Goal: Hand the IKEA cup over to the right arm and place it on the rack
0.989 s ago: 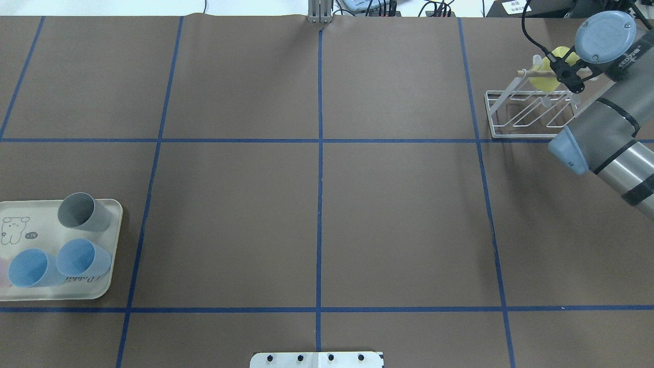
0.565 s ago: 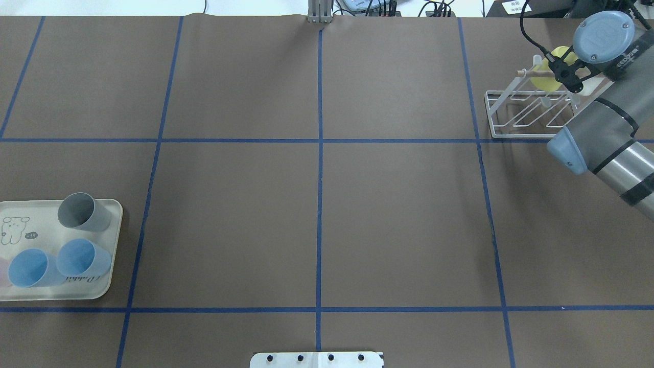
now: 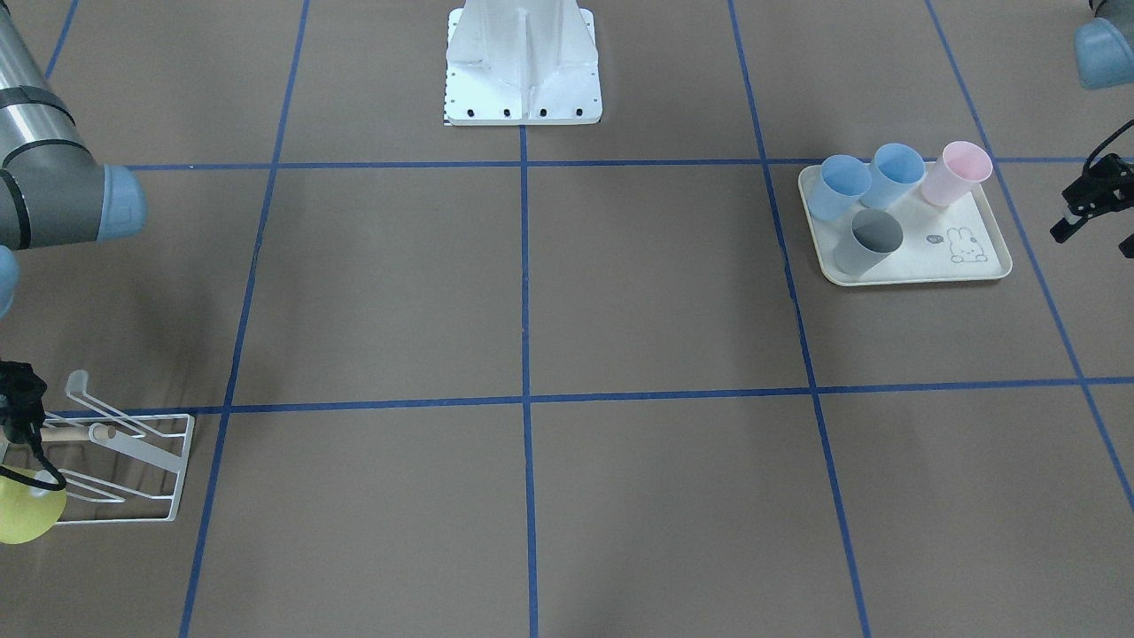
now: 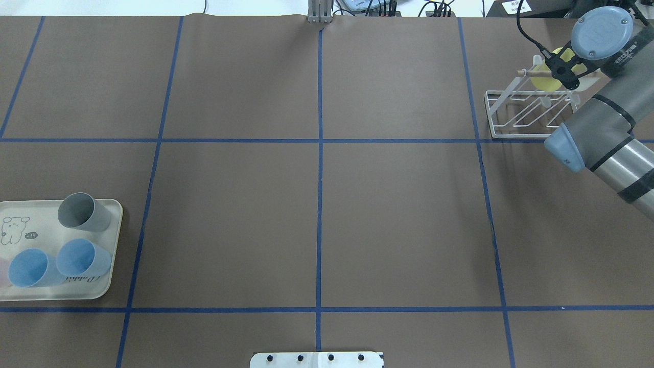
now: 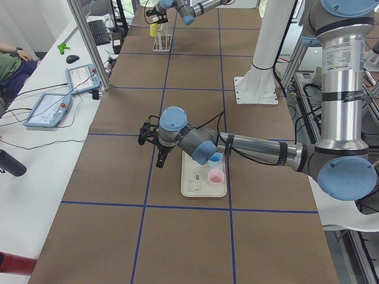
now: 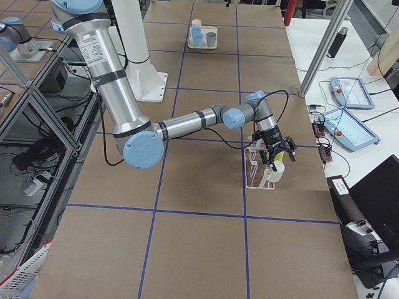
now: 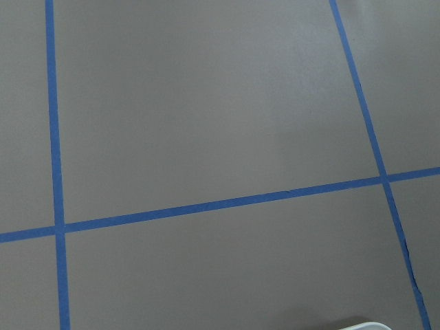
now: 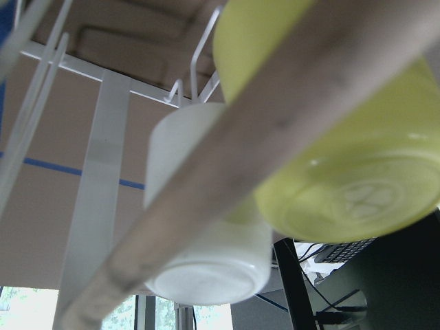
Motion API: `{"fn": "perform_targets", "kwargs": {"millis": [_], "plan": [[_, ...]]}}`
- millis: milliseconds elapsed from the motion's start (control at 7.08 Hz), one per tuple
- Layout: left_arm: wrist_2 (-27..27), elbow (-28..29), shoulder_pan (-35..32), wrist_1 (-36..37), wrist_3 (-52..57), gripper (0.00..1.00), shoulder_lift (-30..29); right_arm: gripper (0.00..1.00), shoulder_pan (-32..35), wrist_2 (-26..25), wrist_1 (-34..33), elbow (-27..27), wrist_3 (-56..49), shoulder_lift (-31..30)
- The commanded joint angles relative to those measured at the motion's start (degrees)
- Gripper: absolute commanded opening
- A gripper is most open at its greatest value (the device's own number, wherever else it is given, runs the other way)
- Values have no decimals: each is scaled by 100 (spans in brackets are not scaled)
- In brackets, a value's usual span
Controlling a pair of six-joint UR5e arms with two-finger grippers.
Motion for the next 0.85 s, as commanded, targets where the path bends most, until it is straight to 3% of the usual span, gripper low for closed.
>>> {"fn": "perform_targets", "kwargs": {"millis": [0, 424, 706], "plan": [[24, -81, -16, 4, -1, 100, 8, 98, 300, 778, -13, 231, 71, 153], [216, -423, -7, -22, -1, 100, 104, 98, 775, 2781, -39, 1047, 1427, 14], [61, -923, 36, -49, -9, 100, 245, 99, 847, 4109, -30, 2020, 3427, -424]]}}
